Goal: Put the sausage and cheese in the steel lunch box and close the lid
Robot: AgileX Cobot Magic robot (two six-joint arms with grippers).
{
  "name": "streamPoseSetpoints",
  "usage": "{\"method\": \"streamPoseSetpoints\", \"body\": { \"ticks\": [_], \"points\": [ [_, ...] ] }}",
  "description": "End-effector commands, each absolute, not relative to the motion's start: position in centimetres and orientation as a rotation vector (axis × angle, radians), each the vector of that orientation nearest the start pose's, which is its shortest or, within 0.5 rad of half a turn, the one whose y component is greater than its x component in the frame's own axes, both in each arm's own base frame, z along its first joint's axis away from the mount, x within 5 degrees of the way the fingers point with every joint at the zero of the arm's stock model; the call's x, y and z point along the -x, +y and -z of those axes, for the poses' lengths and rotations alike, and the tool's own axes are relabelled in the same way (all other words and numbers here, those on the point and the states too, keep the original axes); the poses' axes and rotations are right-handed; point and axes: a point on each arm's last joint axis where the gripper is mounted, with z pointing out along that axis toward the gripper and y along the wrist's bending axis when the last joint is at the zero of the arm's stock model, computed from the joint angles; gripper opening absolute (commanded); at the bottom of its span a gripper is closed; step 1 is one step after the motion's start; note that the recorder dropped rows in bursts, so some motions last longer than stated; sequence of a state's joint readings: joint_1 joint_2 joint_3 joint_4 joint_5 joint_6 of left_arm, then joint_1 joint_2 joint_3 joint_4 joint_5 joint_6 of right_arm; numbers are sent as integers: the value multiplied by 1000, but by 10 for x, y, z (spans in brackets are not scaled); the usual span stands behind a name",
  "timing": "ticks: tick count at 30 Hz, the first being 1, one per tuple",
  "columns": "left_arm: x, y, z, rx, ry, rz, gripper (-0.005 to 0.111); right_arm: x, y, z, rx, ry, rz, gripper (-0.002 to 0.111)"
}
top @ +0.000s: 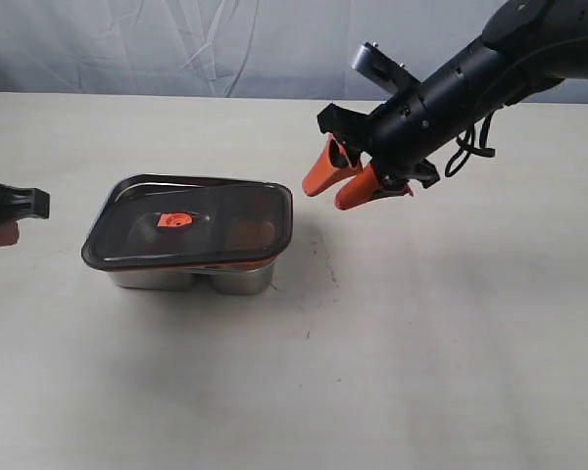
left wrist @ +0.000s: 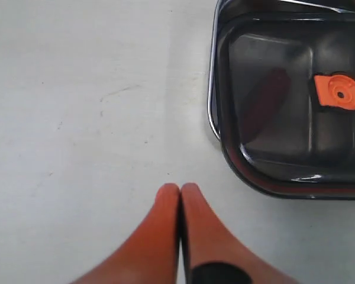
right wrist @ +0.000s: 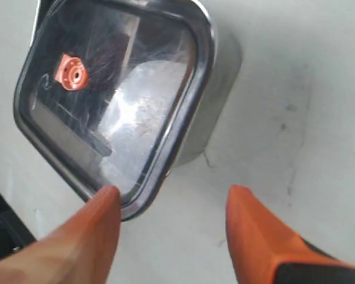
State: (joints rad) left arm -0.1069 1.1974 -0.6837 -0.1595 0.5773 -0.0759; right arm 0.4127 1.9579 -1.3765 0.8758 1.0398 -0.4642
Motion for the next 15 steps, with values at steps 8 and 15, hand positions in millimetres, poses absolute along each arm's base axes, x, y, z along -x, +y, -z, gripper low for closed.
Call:
{"method": "streamPoseSetpoints", "body": {
  "ticks": [8,15],
  "points": [
    [-218,-9,-240,137,2584,257,0,-335,222,-171,518,2894,-1393,44],
    [-220,-12,-241,92,2562,288,0,-337,215,-166,544,2920,-1334,43]
  ]
}}
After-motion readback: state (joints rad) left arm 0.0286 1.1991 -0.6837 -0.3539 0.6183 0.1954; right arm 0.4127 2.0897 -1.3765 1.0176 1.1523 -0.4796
